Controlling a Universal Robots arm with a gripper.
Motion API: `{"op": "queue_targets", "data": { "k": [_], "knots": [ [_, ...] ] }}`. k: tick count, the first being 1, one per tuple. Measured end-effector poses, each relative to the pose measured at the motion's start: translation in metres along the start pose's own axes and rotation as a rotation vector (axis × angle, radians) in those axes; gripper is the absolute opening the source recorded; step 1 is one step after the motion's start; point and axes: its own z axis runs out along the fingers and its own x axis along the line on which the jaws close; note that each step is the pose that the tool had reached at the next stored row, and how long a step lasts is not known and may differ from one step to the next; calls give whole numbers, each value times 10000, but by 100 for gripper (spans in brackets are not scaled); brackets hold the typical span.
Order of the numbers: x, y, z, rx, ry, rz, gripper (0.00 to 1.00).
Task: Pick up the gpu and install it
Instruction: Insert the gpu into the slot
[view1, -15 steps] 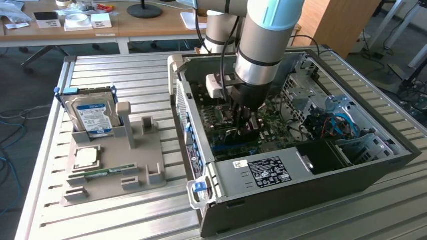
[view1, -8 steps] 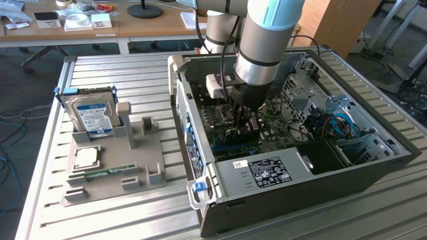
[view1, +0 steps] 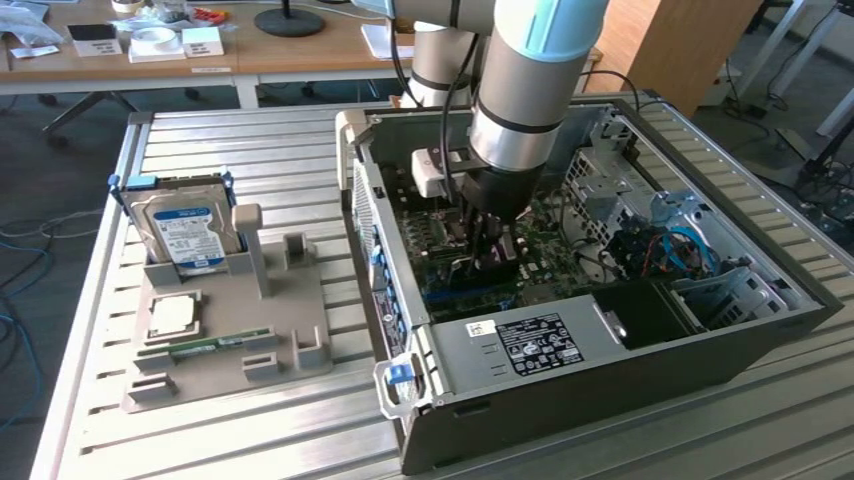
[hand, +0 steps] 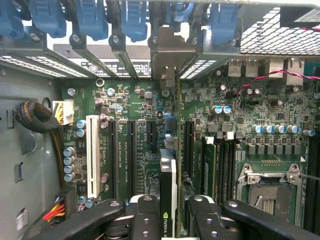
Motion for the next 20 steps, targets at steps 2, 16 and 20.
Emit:
{"op": "queue_targets", "data": {
  "k": [2,16,20],
  "knots": [
    [0,0,1,1,-1,1,26],
    [0,3,13,1,-1,1,26],
    [0,5,17,0,0,1,26]
  ]
}}
